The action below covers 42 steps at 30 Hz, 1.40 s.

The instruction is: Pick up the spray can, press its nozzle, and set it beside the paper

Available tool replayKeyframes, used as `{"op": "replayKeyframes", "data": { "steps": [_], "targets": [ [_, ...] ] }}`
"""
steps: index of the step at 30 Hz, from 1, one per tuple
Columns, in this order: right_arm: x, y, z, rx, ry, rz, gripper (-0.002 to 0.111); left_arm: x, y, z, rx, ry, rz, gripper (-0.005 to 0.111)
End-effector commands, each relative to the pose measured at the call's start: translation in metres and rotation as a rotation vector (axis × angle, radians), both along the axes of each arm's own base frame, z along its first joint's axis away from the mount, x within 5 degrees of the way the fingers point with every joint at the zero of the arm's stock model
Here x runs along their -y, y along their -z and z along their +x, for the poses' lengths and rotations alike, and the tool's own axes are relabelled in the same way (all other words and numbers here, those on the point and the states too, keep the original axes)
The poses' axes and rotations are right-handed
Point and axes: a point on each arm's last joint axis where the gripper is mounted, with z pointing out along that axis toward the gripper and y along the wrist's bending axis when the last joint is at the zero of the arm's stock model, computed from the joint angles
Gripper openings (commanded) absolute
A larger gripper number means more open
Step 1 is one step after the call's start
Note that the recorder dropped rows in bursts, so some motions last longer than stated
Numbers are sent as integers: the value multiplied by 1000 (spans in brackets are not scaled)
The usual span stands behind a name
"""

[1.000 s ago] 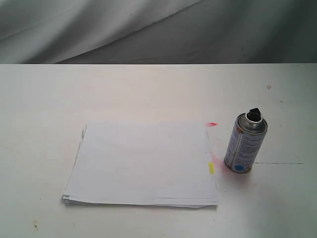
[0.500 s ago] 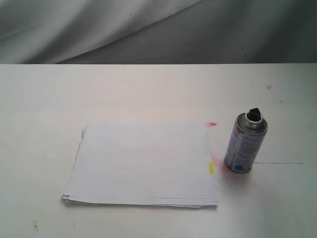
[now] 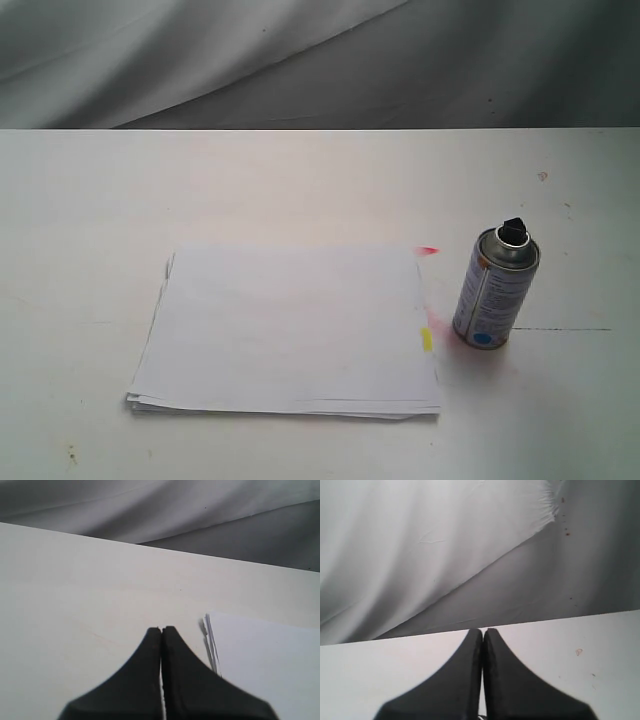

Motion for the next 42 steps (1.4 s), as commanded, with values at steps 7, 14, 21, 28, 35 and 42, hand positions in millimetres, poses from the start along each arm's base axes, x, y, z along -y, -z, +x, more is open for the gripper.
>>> {"op": "replayKeyframes", "data": {
  "steps": [7,14,21,28,35,42],
  "targets": [
    [-27,15,57,15,-187,-74,0,0,1,0,0,6,-4,0],
    [-50,45,85,-78,-297,-143,0,0,1,0,0,6,-4,0],
    [-60,64,76,-3,-324,-172,0,0,1,0,0,6,-4,0],
    [-55,97,57,-82,-319,-196,0,0,1,0,0,6,-4,0],
    [-46,122,37,-109,-283,-193,0,0,1,0,0,6,-4,0],
    [-41,139,23,-153,-267,-191,0,0,1,0,0,6,-4,0]
  ]
}}
